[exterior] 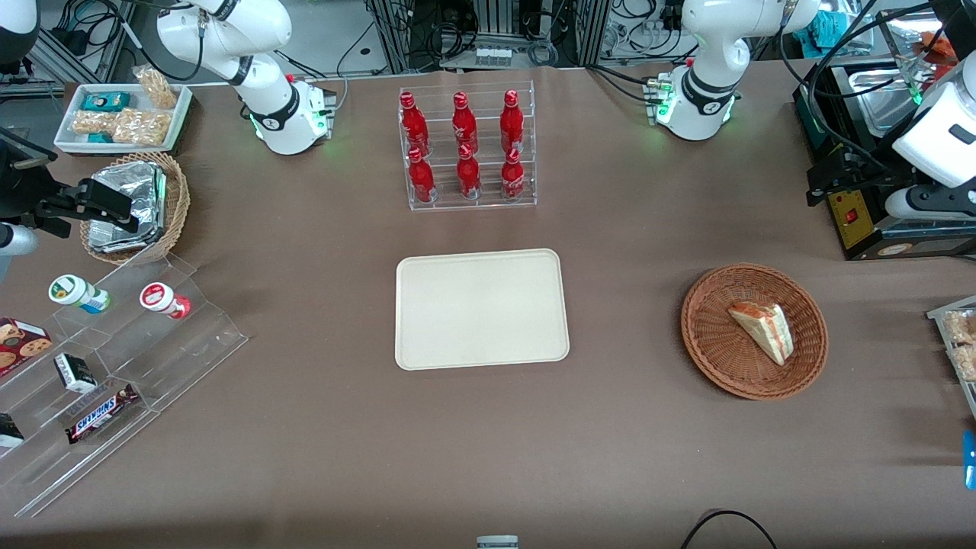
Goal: Place sandwich from basket to tray
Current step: 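Move the left gripper over the wicker basket above the sandwich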
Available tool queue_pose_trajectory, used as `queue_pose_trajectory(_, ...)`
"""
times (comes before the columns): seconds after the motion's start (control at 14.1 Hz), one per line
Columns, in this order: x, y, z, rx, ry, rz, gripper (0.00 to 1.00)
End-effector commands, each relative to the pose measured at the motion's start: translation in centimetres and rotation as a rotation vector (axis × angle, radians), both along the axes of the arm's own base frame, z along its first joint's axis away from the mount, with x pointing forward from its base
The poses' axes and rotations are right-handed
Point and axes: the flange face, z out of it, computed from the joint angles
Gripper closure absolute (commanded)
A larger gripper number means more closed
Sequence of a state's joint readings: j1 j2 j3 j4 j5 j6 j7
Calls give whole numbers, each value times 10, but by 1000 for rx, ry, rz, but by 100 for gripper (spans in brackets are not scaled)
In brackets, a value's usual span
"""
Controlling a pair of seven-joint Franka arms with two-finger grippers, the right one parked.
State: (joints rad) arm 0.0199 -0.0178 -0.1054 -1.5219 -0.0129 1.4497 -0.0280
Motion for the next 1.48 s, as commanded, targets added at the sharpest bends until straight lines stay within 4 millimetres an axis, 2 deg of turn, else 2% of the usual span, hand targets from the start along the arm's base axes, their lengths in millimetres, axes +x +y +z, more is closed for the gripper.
queue_pose_trajectory(0.0, 1, 0, 5, 13, 4, -15, 0)
queue_pose_trajectory(0.64, 1, 1, 0, 18, 16, -13, 0)
queue_pose_trajectory(0.78, 2, 2, -11, 22, 39, -12, 0)
queue_pose_trajectory(0.92, 10, 3, -44, 28, 95, -9, 0)
queue_pose_trajectory(1.06, 28, 7, -89, 35, 163, -5, 0)
queue_pose_trajectory(1.2, 43, 13, -132, 71, 154, -7, 0)
queue_pose_trajectory(1.41, 47, 24, -202, 70, 120, 2, 0)
